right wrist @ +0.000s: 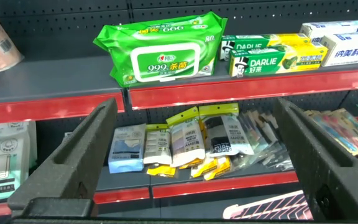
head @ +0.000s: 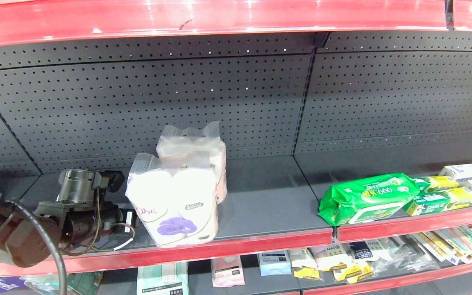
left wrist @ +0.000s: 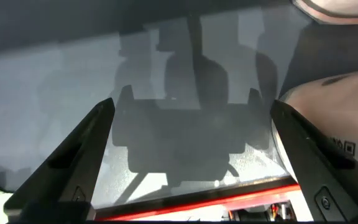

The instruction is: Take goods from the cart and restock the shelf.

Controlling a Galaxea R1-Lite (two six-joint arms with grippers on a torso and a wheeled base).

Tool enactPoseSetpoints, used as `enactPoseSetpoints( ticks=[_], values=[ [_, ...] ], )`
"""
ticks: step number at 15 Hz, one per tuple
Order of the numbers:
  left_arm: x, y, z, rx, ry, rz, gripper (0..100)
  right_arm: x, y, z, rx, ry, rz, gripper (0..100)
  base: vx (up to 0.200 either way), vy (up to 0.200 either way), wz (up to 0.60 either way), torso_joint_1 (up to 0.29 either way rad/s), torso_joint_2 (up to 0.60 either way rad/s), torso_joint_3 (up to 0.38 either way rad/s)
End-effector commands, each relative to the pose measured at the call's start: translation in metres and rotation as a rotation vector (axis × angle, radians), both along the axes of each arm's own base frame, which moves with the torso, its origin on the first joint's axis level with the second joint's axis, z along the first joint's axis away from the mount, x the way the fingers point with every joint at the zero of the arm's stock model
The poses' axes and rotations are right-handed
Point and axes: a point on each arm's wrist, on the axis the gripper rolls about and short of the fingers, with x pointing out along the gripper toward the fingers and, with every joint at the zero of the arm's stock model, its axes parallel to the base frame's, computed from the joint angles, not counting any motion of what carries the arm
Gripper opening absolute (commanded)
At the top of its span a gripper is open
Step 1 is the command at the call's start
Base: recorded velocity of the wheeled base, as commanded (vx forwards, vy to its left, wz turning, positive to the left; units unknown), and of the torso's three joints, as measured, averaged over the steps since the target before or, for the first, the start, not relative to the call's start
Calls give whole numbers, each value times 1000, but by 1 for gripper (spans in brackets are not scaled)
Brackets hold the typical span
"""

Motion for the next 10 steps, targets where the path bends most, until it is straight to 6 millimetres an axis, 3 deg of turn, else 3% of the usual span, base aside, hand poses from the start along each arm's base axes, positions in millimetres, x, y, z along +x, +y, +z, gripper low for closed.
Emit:
enactPoseSetpoints(
  ticks=[1, 10],
  values=[
    [4, -3, -2, 0, 3, -8, 100, 0, 0, 0, 0, 1, 1, 100, 0, 0, 0, 0, 0, 0],
    [3, -10, -3, -5, 10, -40, 100, 0, 0, 0, 0, 2, 1, 100, 0, 0, 0, 0, 0, 0]
  ],
)
